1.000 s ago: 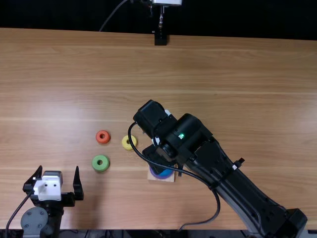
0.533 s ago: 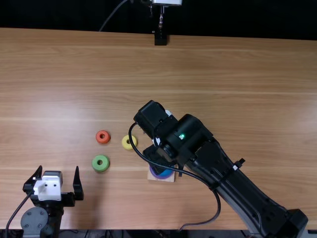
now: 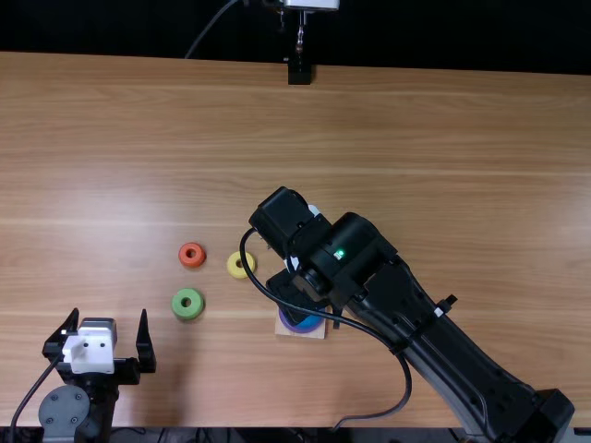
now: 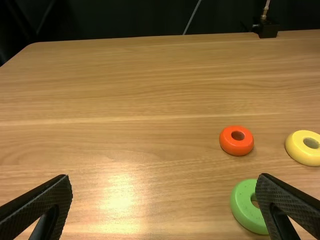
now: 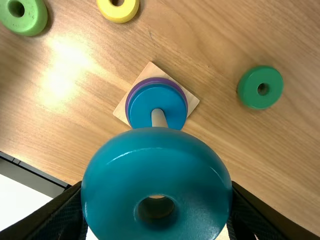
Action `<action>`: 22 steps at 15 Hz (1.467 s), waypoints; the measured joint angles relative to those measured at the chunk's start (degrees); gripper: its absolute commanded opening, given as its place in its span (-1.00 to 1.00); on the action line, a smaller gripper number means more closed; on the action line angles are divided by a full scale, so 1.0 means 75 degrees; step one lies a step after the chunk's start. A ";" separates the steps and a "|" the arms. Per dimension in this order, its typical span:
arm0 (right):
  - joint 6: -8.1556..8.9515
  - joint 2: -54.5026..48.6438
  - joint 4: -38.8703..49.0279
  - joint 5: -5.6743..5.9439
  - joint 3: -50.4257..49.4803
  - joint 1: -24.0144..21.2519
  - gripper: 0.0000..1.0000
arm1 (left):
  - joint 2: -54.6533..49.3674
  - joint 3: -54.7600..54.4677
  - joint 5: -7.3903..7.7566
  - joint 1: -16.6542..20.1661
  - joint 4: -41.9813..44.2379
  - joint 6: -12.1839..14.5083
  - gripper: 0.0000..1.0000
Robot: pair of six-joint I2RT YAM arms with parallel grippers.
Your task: Build the Hanoi tower: stack the rings onto the peg from bottom to top in this color order: purple, dark blue, light blue, dark green, light green, yellow, orange.
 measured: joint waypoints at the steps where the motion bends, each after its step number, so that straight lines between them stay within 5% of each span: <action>1: -0.0003 -0.0003 0.0000 0.0000 0.0000 0.0000 -1.00 | 0.0000 0.0000 0.0000 0.0000 0.0003 0.0000 1.00; 22: -0.0023 -0.0198 -0.0050 0.0082 -0.0213 -0.0006 -1.00 | 0.0000 0.0000 -0.0003 0.0000 0.0003 -0.0003 1.00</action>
